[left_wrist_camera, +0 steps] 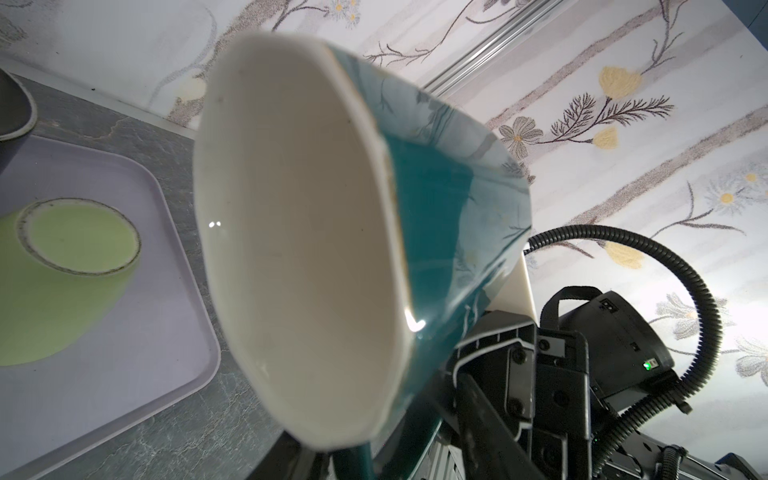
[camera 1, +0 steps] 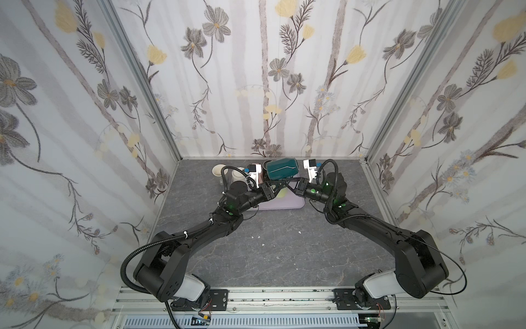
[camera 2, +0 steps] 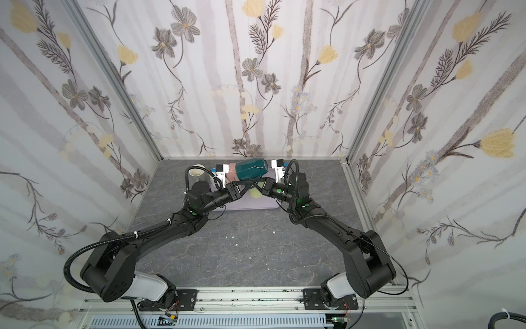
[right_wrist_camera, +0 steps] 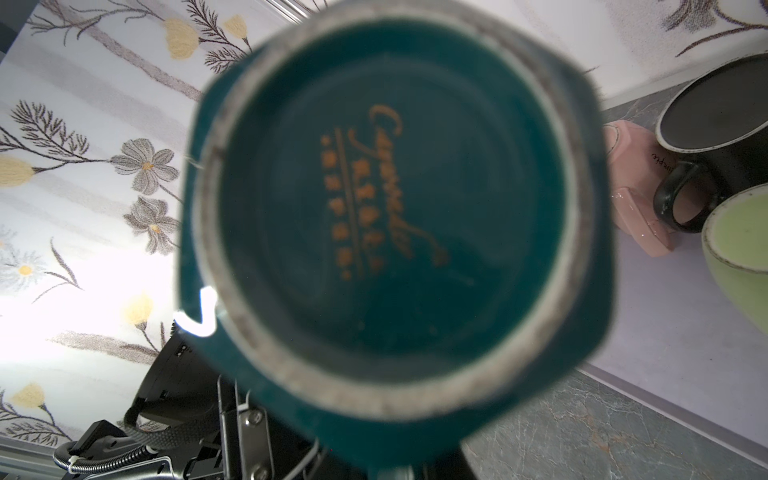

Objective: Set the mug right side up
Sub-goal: 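Grasp the dark green mug's rim with the left gripper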

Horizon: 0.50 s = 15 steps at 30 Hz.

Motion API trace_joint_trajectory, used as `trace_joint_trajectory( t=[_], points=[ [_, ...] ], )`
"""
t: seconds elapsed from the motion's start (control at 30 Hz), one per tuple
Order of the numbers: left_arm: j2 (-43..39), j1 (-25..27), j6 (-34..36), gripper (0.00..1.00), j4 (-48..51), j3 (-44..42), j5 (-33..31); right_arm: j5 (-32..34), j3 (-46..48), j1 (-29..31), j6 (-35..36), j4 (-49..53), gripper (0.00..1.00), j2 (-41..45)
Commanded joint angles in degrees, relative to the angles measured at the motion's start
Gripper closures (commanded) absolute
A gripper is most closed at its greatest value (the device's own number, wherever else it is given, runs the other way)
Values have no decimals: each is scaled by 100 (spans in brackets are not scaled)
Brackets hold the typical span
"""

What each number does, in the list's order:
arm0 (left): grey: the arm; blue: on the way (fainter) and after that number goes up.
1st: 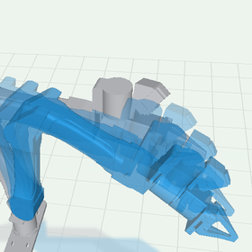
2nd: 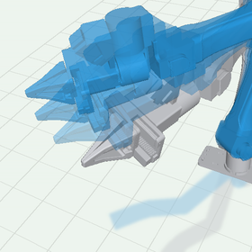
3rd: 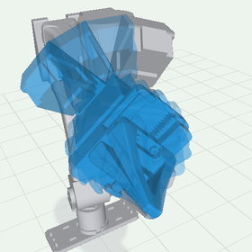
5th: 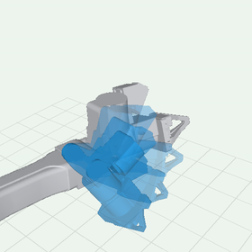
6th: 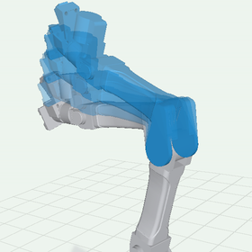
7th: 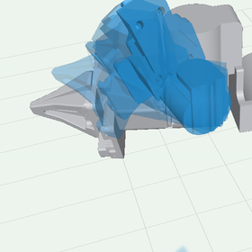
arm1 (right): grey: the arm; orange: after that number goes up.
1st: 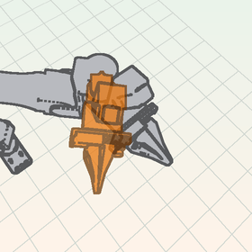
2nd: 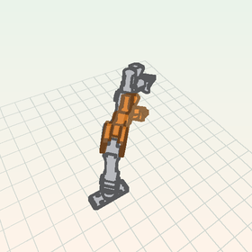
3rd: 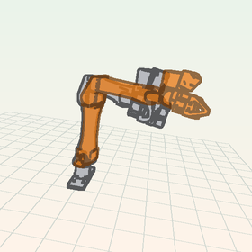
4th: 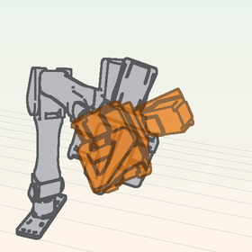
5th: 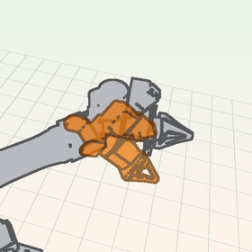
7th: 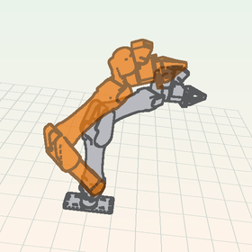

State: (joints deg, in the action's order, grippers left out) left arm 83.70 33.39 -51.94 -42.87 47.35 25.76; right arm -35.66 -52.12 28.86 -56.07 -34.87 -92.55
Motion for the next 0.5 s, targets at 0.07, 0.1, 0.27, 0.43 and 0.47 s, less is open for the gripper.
trace_joint_trajectory(
  t=[0.07, 0.1, 0.27, 0.43, 0.47],
  points=[
    [130, -3, -136, 55, -319, 148, 61, -196, -18, 28, -52, -833, 94, 42],
    [154, -5, -162, 56, -319, 170, 71, -196, -19, 34, -61, -837, 95, 36],
    [290, -6, -279, 60, -388, 221, 70, -196, -24, 47, -86, -863, 95, 36],
    [349, 0, -356, 64, -424, 234, 105, -178, -28, 49, -70, -829, 95, 9],
    [348, -3, -351, 65, -404, 237, 105, -178, -27, 42, -70, -833, 95, 2]
  ],
)
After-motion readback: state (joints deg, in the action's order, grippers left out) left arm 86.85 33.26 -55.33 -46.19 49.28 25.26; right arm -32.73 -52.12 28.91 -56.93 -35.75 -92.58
